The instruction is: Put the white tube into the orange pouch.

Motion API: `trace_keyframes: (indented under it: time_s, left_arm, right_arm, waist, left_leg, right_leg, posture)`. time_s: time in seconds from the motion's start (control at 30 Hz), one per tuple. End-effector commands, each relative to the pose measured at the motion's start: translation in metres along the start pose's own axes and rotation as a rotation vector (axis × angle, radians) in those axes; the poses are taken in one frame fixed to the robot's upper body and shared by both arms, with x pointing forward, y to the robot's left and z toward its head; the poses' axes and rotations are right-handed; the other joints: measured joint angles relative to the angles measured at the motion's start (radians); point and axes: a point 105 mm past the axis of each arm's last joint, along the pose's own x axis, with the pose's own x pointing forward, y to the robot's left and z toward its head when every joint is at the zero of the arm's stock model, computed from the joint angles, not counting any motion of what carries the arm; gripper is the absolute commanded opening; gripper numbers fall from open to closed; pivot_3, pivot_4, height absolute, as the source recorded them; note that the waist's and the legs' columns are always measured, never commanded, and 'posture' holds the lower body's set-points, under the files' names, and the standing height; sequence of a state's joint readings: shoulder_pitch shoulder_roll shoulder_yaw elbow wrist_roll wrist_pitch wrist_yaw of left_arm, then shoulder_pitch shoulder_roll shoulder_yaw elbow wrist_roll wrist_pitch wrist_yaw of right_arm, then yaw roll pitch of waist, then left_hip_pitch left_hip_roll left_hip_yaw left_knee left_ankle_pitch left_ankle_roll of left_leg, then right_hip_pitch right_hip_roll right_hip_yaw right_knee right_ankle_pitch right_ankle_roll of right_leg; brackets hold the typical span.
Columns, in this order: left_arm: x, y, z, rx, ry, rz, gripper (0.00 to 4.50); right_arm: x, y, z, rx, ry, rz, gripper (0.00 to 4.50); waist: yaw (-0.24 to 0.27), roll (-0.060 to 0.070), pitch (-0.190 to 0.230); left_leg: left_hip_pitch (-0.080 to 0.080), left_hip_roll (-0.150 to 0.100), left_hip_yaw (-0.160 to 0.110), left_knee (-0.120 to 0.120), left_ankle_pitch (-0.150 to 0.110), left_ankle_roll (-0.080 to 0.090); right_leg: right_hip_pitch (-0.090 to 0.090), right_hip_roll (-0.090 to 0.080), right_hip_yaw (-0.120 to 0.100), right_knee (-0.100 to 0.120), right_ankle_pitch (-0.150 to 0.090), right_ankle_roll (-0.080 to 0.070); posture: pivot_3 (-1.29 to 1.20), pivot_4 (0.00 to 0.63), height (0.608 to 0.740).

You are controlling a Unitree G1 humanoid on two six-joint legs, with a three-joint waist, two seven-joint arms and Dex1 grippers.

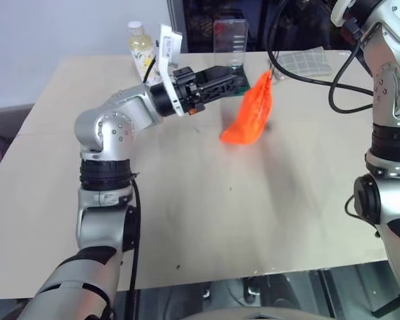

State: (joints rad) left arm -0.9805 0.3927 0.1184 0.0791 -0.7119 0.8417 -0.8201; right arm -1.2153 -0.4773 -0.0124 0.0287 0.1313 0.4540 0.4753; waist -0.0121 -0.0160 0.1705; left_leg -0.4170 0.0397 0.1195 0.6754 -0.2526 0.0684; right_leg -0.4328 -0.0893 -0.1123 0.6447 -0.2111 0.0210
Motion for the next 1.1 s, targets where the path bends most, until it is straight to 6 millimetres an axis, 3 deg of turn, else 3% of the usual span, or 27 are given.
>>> trace_keyframes:
  time_s: [0.03, 0.27, 0.5, 0.77, 0.87, 1.0, 1.03, 1.1]
  left_arm:
    - [0.017, -0.010, 0.019, 0.153, -0.030, -0.026, 2.92]
    - [0.049, -0.022, 0.018, 0.249, -0.015, -0.103, 2.92]
    - [0.057, -0.033, 0.000, 0.227, 0.031, -0.199, 2.92]
    - [0.063, -0.036, -0.015, 0.206, 0.074, -0.233, 2.92]
    - [0.067, -0.036, -0.016, 0.177, 0.062, -0.235, 2.20]
    - [0.067, -0.037, -0.017, 0.165, 0.058, -0.242, 0.42]
    - [0.067, -0.038, -0.020, 0.162, 0.065, -0.245, 0.21]
    - [0.065, -0.039, -0.027, 0.149, 0.084, -0.248, 0.21]
  right_arm:
    - [-0.006, 0.009, 0.004, -0.019, -0.031, 0.016, 0.00]
    - [-0.028, 0.020, -0.013, 0.025, 0.037, 0.007, 0.00]
    - [-0.046, 0.027, -0.017, 0.044, 0.086, -0.011, 0.00]
    - [-0.051, 0.027, -0.015, 0.049, 0.105, -0.028, 0.00]
    - [-0.052, 0.028, -0.015, 0.054, 0.108, -0.030, 0.00]
    - [-0.054, 0.027, -0.016, 0.058, 0.115, -0.036, 0.00]
    - [-0.055, 0.026, -0.017, 0.059, 0.119, -0.042, 0.00]
    - [-0.056, 0.024, -0.018, 0.063, 0.121, -0.057, 0.00]
  waist:
    - [0.001, 0.000, 0.000]
    - [0.001, 0.000, 0.000]
    - [-0.002, 0.000, 0.000]
    - [0.000, 0.000, 0.000]
    - [0.001, 0.000, 0.000]
    - [0.000, 0.000, 0.000]
    - [0.000, 0.000, 0.000]
    - [0.000, 0.000, 0.000]
  left_leg:
    - [0.000, 0.000, 0.000, 0.000, 0.000, 0.000]
    - [0.000, 0.000, 0.001, 0.000, 0.000, 0.000]
    - [0.001, 0.001, 0.002, -0.001, 0.000, 0.000]
    - [0.001, 0.001, 0.001, 0.000, 0.000, 0.000]
    - [0.001, 0.001, 0.001, 0.000, 0.000, 0.000]
    - [0.001, 0.000, 0.001, 0.000, 0.000, 0.000]
    - [0.001, 0.001, 0.001, 0.000, 0.000, 0.000]
    - [0.001, 0.001, 0.001, 0.000, 0.000, 0.000]
  right_leg:
    - [0.000, 0.000, 0.000, 0.000, 0.000, 0.000]
    - [0.000, 0.000, 0.000, 0.000, 0.000, 0.000]
    - [0.000, 0.001, 0.001, 0.000, 0.000, 0.000]
    - [0.000, 0.001, 0.001, 0.000, 0.000, 0.000]
    - [0.000, 0.001, 0.001, 0.000, 0.000, 0.000]
    - [0.000, 0.001, 0.001, 0.000, 0.000, 0.000]
    - [0.000, 0.001, 0.001, 0.000, 0.000, 0.000]
    - [0.000, 0.001, 0.001, 0.000, 0.000, 0.000]
  posture:
    - [0.00, 0.150, 0.740]
    - [0.00, 0.150, 0.740]
    - [0.00, 0.150, 0.740]
    - [0.00, 0.150, 0.740]
    - [0.00, 0.150, 0.740]
    - [0.00, 0.150, 0.740]
    - [0.00, 0.150, 0.740]
    - [0.00, 0.150, 0.740]
